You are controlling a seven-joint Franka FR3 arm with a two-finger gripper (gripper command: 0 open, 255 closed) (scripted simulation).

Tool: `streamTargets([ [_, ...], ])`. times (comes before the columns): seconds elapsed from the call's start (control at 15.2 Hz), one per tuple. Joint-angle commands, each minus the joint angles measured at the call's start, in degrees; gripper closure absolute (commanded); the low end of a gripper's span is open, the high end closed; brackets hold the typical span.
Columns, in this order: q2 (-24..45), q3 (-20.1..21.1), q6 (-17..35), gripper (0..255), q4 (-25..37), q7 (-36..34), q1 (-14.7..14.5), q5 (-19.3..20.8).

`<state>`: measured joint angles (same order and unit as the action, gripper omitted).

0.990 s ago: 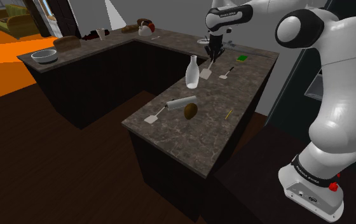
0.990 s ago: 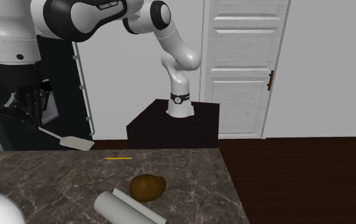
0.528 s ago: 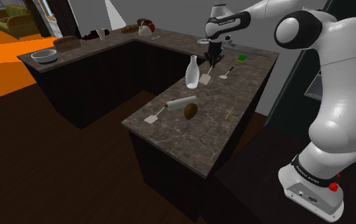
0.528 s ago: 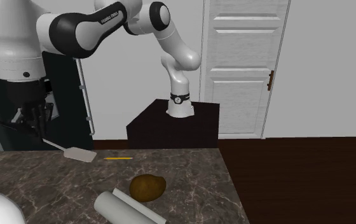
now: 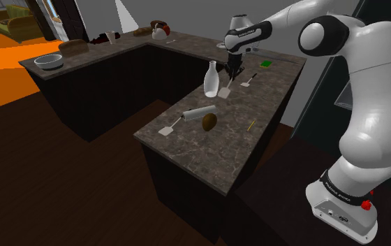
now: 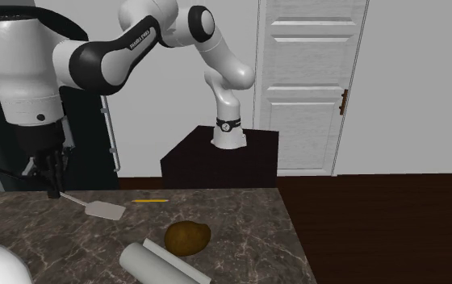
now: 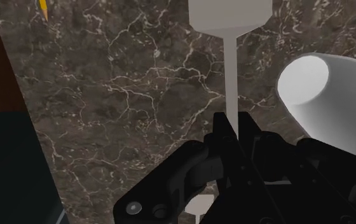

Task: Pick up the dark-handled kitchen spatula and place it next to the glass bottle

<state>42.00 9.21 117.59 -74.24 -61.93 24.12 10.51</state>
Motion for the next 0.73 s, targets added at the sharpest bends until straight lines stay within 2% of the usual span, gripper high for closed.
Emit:
streamTargets([
  [0.0,0.85,-0.11,1.25,255,-0.38,-0.07,0.02,0.14],
  [0.66,4.6,-0.6,6.47,255,-1.87,-0.7,-0.16,0.81],
])
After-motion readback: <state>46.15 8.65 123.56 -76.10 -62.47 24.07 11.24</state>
